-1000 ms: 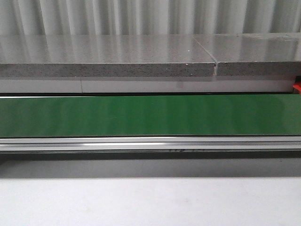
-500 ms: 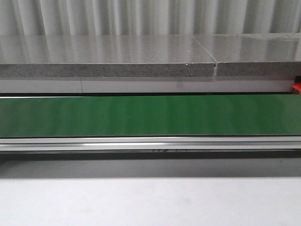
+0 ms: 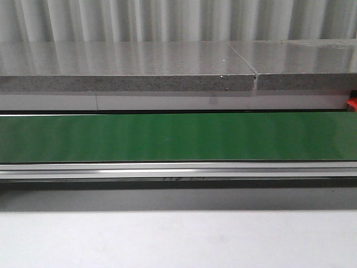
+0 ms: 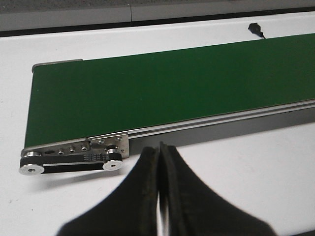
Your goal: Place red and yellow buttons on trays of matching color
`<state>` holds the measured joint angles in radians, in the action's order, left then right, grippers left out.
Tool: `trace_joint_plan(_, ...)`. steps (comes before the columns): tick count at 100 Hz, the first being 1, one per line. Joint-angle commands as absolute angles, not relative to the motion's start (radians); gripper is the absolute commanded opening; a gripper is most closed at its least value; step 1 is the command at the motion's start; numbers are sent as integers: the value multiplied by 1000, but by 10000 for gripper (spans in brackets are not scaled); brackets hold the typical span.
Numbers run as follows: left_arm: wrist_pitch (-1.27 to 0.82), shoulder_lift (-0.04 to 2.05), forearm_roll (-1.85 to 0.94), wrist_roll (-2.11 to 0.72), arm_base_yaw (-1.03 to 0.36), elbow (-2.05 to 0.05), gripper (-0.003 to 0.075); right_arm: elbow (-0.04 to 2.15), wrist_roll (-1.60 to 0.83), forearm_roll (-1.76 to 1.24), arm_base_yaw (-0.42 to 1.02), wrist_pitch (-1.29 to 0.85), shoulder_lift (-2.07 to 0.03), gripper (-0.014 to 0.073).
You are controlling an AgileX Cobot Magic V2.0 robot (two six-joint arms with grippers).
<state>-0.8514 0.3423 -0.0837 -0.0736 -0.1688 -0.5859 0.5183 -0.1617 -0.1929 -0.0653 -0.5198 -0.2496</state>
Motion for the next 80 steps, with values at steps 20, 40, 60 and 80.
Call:
trace_joint_plan(20,-779,349,-100,-73,-177,-610,-21,396,-160,-212,-67,-333,-197,-69)
trace_joint_plan(40,-779,349,-100,-73,-177,-610,-21,225,-160,-238,-67,-39,-167,-69)
trace_joint_plan(60,-779,349,-100,-73,-177,-610,-21,78,-107,-95,-67,129,-114,-69)
trace_joint_plan(80,-779,349,-100,-73,-177,-610,-21,-14,-41,-82,-86,90,-25,-69)
